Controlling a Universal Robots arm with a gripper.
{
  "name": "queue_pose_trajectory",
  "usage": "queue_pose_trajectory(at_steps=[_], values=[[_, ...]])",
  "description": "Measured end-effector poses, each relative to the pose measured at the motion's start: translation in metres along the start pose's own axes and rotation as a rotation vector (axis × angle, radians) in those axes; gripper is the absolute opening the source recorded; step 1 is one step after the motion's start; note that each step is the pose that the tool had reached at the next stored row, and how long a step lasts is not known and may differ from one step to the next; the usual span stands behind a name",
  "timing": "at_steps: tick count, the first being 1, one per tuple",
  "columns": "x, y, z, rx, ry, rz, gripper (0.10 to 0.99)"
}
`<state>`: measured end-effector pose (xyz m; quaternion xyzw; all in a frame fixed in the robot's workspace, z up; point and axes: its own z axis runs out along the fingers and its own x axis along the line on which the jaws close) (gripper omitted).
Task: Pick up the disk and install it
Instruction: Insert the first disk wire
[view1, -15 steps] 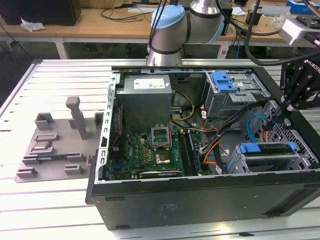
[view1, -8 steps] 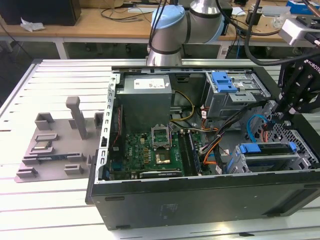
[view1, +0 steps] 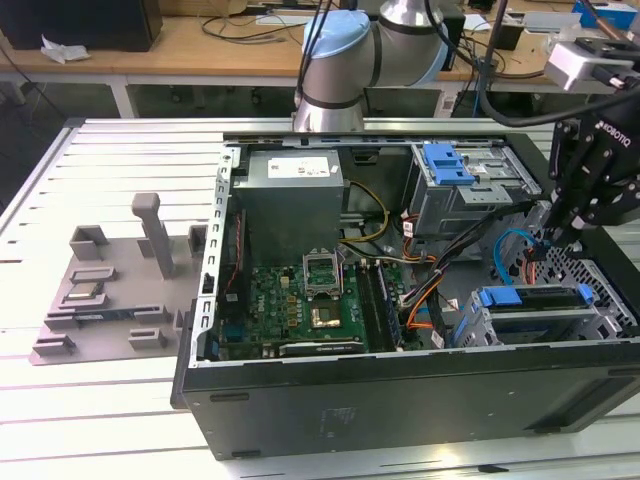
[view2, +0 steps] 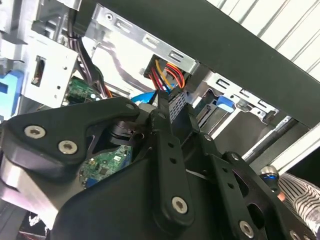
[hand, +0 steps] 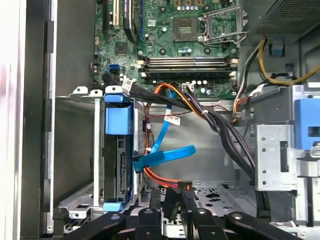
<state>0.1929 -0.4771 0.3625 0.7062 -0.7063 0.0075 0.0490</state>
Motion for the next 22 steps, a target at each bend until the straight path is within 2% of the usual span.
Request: queue_pose_trajectory(at_steps=[3,7,9,10,12,18,19,22], values=[[-0.0028,-0.0002,0.0032,0.000,0.0003,0.000,0.302],[-0.0029,-0.0003,0.0050,0.000,0.0100,0.000,0.302],[-0.0029,-0.0003,0.0050,0.000,0.0101,0.000,0.302],[-0.0029,-0.0003,0.0050,0.000,0.0101,0.000,0.286],[-0.0029,-0.0003,0.0050,0.000,0.0102,0.000,0.165],[-0.0030,0.0000,0.0052,0.000,0.0104,0.000,0.165],[-0.0029,0.0024,0.0053,0.000,0.0106,0.000,0.165],[0.0064,0.0052,0.0062,0.000,0.0119,0.000,0.165]])
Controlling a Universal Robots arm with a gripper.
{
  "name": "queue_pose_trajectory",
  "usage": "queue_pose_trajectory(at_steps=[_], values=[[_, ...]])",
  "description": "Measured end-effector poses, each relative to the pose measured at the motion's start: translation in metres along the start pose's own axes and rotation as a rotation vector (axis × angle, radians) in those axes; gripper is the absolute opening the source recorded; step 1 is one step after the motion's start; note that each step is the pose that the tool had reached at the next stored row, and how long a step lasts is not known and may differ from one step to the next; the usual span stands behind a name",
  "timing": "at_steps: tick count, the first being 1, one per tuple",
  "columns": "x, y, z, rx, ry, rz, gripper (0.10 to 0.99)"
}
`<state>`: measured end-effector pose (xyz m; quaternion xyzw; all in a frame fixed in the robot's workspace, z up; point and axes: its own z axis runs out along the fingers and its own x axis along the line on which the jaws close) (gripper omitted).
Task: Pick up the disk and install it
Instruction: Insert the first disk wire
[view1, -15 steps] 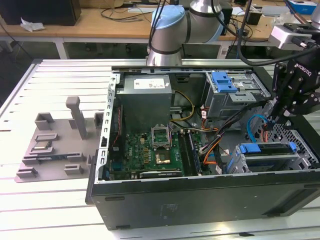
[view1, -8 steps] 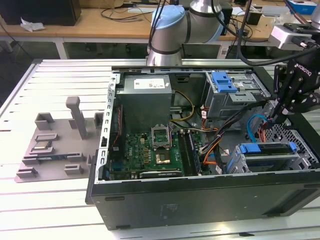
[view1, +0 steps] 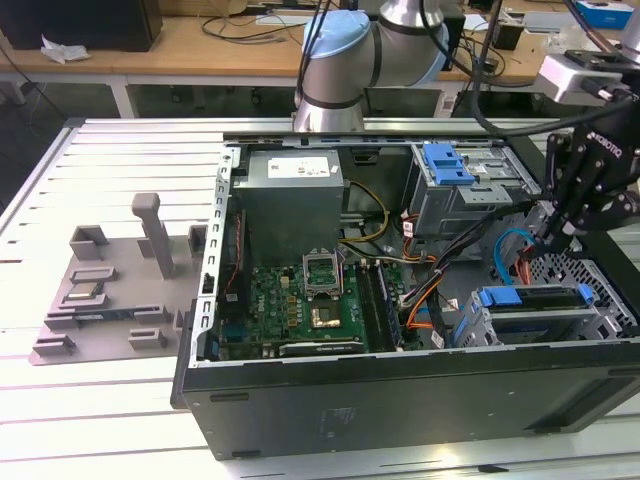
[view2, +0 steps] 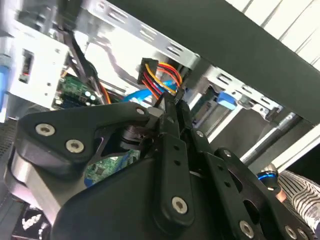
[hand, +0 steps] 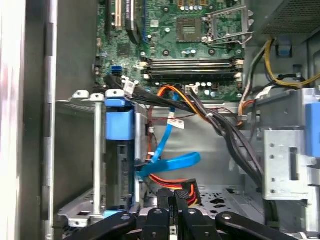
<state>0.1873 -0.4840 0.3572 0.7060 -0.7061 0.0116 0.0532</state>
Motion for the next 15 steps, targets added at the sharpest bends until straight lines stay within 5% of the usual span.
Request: queue_pose_trajectory(at_steps=[6,7,15], values=[[0.0275,0.0019,0.0037,0.000,0.0036,0.000,0.165],[0.0298,0.0025,0.0090,0.000,0.0037,0.000,0.165],[0.0335,0.0038,0.0138,0.000,0.0046,0.000,0.165]])
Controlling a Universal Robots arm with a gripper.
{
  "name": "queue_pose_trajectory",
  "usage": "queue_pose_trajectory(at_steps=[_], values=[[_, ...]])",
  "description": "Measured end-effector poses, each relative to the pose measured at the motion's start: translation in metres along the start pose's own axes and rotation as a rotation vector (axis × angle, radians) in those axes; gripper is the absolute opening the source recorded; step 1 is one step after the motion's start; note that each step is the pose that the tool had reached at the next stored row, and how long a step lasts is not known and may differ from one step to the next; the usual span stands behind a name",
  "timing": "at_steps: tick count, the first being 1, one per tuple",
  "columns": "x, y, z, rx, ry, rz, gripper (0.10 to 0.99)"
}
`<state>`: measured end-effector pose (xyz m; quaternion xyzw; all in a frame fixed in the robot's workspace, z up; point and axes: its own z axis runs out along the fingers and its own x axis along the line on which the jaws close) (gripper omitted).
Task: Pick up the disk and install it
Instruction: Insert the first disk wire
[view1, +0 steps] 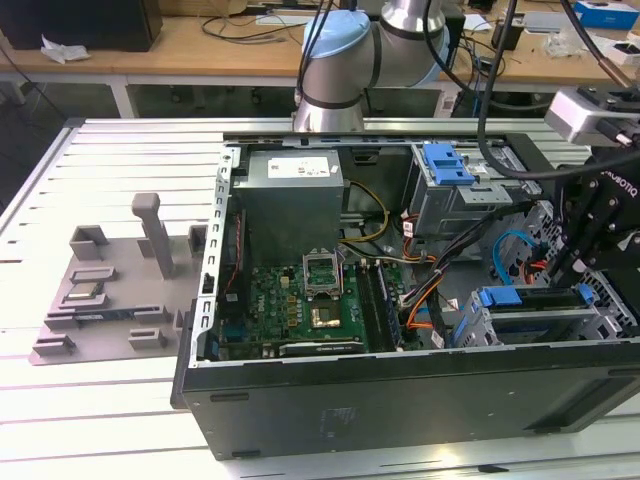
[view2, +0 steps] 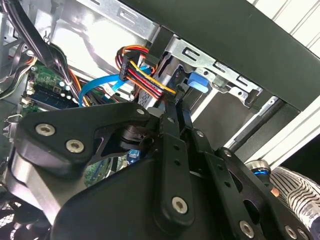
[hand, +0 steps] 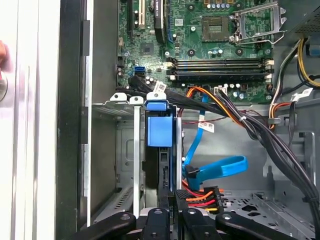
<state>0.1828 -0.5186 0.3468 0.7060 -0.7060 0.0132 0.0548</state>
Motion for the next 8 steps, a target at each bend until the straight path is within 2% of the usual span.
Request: queue_pose_trajectory(at_steps=[8], values=[[0.0014,0.0010,0.0043,0.000,-0.0001,0.000,0.165]])
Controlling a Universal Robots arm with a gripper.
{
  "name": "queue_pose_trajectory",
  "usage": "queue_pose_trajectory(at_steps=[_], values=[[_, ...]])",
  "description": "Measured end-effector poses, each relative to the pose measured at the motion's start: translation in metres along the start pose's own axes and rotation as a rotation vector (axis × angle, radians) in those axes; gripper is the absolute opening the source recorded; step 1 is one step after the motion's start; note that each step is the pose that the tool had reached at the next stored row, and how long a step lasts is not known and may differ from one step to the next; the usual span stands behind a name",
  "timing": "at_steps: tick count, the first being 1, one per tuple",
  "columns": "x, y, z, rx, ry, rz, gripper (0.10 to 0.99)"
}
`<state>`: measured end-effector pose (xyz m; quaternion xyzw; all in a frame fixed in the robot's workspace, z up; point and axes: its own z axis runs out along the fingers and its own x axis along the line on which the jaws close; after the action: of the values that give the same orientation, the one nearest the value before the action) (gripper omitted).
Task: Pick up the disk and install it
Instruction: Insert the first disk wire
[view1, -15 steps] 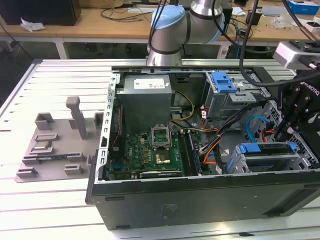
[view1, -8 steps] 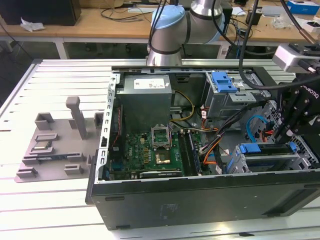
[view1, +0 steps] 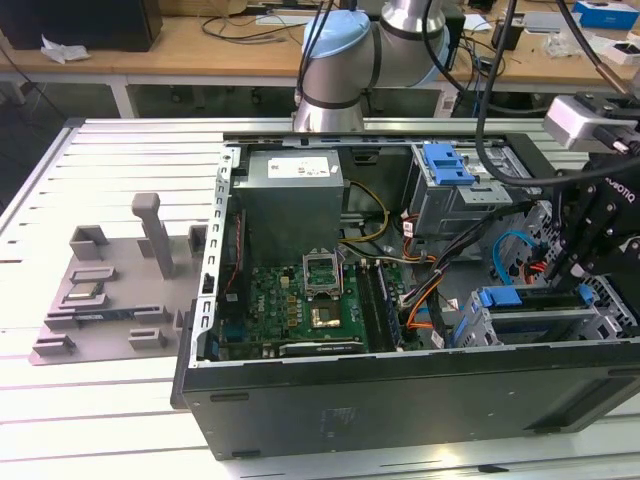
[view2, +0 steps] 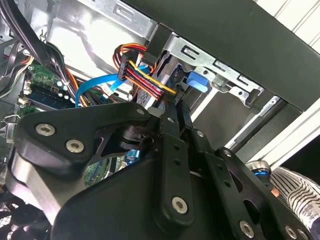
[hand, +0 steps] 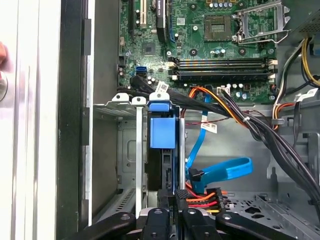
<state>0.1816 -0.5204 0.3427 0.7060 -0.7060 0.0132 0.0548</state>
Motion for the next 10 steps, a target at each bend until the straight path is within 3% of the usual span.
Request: queue_pose_trajectory(at_steps=[10], values=[[0.0001,0.0016,0.0026,0.003,-0.0030,0.000,0.165]])
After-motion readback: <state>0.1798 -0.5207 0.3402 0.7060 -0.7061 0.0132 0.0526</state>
